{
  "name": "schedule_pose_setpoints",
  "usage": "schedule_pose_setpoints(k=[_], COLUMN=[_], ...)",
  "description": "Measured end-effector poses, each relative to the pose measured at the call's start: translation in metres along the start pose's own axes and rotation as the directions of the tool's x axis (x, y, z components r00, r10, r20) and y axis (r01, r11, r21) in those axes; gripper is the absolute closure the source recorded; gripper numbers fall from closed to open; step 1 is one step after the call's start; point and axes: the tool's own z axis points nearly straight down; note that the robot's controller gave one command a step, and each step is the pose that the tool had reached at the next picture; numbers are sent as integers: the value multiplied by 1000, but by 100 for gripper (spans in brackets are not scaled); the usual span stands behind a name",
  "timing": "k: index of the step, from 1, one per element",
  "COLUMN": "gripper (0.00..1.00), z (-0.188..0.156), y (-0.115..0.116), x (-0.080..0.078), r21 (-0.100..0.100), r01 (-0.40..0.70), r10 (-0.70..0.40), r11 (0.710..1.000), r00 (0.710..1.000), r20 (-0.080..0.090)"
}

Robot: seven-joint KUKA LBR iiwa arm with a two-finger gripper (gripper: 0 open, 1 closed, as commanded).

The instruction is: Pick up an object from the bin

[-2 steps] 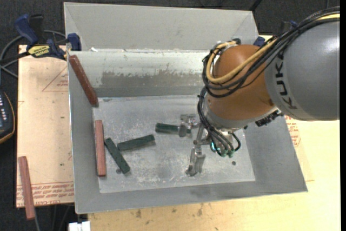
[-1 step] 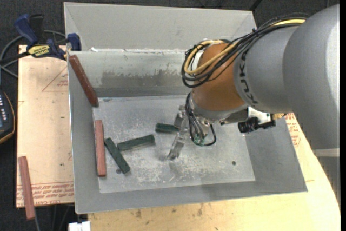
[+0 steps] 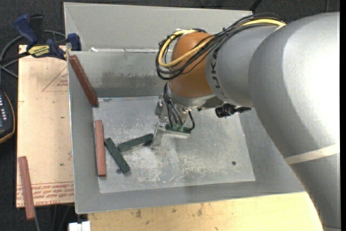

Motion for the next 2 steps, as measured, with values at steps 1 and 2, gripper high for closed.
schedule_pose_setpoints(k=[1,2], gripper=[0,100], z=[-2,-2], y=[54,52], x=[-6,-6], r21=[-1,1], r01=[100,98], r10=[-100,-98], r11=[995,995], r00=[995,995], r20=[1,0])
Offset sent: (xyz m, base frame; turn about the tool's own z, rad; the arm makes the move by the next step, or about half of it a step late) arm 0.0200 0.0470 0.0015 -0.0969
